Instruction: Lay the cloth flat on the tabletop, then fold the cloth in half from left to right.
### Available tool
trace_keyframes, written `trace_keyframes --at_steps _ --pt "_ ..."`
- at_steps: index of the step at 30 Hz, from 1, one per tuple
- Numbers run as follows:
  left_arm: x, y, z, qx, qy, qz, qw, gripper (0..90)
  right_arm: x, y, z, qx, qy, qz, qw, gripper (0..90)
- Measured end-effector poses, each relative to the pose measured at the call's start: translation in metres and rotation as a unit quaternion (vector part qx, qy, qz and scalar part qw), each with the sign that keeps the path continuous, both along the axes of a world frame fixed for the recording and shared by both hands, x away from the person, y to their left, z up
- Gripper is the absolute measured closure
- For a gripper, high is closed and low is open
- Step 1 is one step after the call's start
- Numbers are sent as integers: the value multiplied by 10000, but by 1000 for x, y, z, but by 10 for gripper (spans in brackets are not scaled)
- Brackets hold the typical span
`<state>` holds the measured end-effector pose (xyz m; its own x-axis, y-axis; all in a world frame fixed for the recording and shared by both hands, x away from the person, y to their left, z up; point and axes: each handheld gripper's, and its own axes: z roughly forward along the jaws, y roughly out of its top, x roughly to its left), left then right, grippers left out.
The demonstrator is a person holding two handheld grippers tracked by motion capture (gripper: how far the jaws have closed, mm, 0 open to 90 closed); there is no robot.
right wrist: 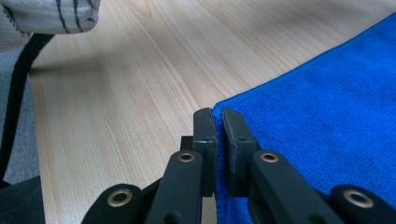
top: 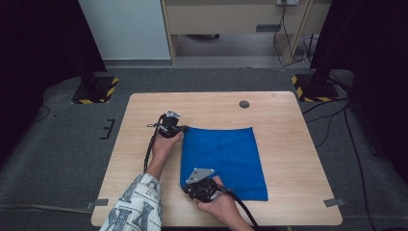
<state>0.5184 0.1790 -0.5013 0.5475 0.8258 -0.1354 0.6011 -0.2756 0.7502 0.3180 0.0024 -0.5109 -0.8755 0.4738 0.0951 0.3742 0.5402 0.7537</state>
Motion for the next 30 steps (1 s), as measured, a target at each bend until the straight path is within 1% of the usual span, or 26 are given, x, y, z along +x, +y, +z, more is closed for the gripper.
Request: trace_keyframes --at_steps 3,4,6,9,10,15,16,17,18,19,20,21,22,23,25,26,29,30 --pt "-1 2 4 -10 -39 67 10000 884 0 -1 2 23 2 -22 10000 856" --pt "-2 3 8 -46 -59 123 9999 884 0 -1 3 31 -9 -20 10000 857" --pt "-3 5 11 -55 -56 175 9998 884 1 -2 5 48 -1 -20 10000 859" --pt "-3 4 14 -41 -84 174 9998 884 2 -2 6 70 28 -31 10000 861" --pt "-1 4 16 -25 -86 129 9999 884 4 -1 8 73 56 -13 10000 862" --pt "1 2 21 17 -89 72 9999 884 7 0 8 132 84 -76 9998 865" --pt "1 1 23 52 -105 64 9999 884 8 1 9 222 50 -80 9997 866" --pt "1 1 23 52 -105 64 9999 884 8 1 9 222 50 -80 9997 866" --pt "-1 2 26 42 -118 85 9999 884 8 1 9 336 46 -142 9993 868" --pt "-2 3 28 55 -130 79 9999 885 7 2 9 341 21 -147 9993 869" --pt "-4 3 31 124 -157 83 9998 885 6 3 9 354 10 -166 9992 870" --pt "-4 3 31 124 -157 83 9998 884 6 3 9 354 10 -166 9992 870" --pt "-7 4 36 220 -180 111 9995 885 1 5 9 333 -41 -149 9993 871" --pt "-9 6 38 249 -192 140 9994 885 -1 6 10 312 -77 -148 9994 871" --pt "-11 8 41 287 -187 179 9993 884 -4 6 11 318 -94 -151 9993 871" --pt "-13 12 44 338 -164 214 9991 885 -9 7 14 318 -155 -142 9993 871" --pt "-14 17 45 358 -136 270 9989 885 -12 8 15 337 -191 -162 9991 872" --pt "-15 23 44 323 -111 314 9989 884 -15 9 15 338 -234 -175 9990 872"
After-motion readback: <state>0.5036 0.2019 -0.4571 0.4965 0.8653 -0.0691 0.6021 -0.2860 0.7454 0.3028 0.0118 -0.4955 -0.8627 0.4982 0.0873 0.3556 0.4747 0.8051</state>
